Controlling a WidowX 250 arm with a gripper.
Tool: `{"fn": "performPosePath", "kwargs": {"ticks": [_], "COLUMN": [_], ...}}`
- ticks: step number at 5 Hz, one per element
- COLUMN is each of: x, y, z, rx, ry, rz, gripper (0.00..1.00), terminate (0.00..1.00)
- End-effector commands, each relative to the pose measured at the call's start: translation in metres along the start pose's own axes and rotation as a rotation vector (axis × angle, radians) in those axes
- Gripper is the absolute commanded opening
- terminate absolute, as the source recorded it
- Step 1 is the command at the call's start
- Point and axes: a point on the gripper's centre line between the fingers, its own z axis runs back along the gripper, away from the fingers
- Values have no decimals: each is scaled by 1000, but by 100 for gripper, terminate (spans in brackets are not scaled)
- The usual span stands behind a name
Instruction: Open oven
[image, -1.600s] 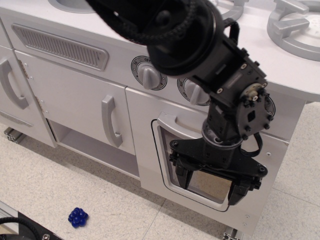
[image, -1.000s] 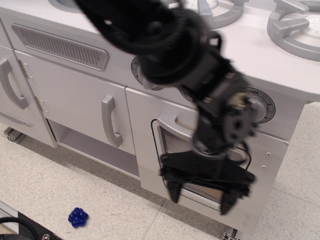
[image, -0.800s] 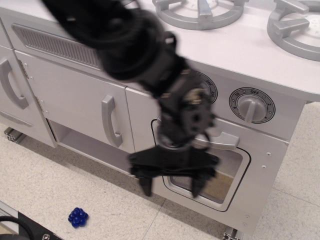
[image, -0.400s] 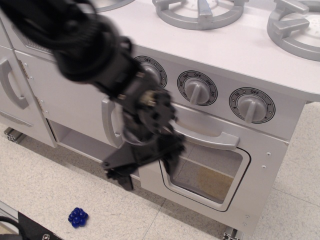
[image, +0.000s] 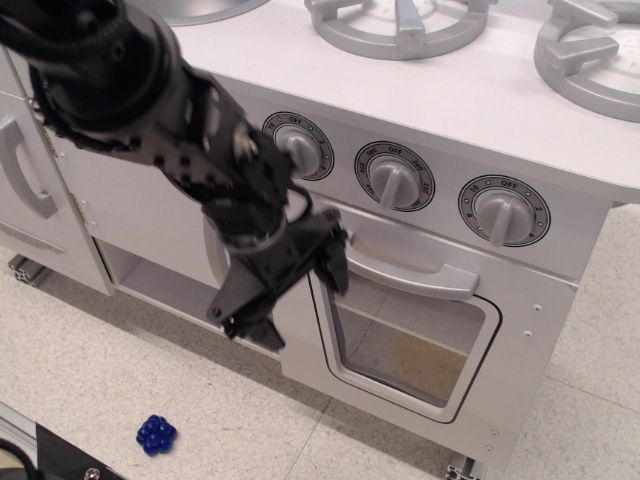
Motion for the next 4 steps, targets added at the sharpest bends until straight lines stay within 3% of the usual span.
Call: {"fn": "performPosePath", "kwargs": {"ticks": [1,4], "x": [5,-7], "y": [-20,-36], "z": [-3,-22], "rx": [-62,-79], "ry": [34,75], "rz": [106,149], "gripper": [100,100], "terminate": [0,0]}}
